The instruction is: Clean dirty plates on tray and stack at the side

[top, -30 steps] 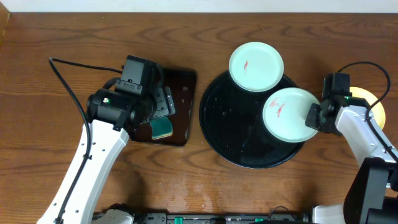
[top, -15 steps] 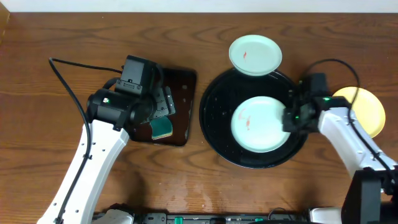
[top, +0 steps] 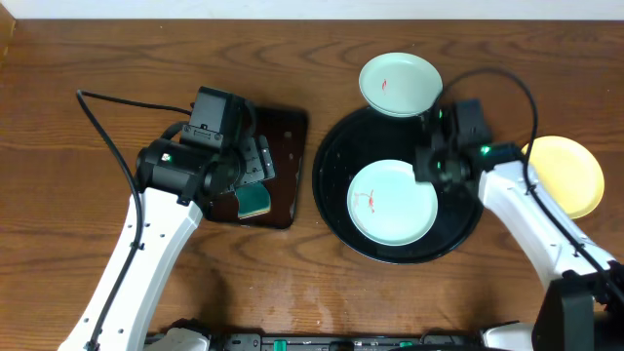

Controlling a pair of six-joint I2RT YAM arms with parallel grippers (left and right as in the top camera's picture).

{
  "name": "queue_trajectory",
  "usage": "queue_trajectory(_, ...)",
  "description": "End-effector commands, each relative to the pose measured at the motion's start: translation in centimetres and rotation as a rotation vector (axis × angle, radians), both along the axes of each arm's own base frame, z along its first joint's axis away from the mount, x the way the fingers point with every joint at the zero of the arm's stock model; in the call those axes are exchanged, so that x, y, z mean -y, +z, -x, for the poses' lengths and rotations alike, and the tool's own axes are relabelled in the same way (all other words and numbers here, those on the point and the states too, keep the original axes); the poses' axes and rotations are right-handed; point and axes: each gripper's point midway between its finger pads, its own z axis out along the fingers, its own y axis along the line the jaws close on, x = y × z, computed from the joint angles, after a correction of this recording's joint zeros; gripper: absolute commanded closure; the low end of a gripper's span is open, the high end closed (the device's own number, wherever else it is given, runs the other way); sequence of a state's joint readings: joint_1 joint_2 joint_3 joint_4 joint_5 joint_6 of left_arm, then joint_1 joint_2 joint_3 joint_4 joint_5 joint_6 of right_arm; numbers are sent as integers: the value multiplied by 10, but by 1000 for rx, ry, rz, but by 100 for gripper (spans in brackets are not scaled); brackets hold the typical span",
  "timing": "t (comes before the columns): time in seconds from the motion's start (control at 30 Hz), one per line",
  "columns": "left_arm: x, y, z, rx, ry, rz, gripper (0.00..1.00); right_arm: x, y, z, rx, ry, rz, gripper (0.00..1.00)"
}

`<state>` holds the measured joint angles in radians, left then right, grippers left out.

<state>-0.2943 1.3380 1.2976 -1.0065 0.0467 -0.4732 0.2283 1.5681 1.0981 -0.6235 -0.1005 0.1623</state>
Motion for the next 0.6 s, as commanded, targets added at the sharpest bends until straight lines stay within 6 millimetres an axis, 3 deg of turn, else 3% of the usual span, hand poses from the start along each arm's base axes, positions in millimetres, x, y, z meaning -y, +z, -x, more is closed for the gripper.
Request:
queue_trajectory(0.0,-2,5,-2,13,-1,-2,18,-18,42,-35,102,48,-67,66)
queue_trajectory(0.13,-2,5,-2,13,-2,-2,18,-21,44,-68,114,-11,-83,60)
queue_trajectory(0.2,-2,5,-2,13,-2,-2,18,-22,31,-87,104,-73,-102,52)
queue_trajectory(0.27,-2,5,-2,13,-1,-2,18,-24,16,-104,105,-120,-130,51)
queue_trajectory(0.4,-2,5,-2,13,-1,-2,18,-33,-13,-137,155,-143,-174,64)
queue_trajectory(0.5,-2,5,-2,13,-2,-2,18,-34,-36,-142,139,-144,-167,77)
queue_trajectory(0.57,-2,5,-2,13,-1,-2,18,-33,-48,-138,104,-146,-157,93)
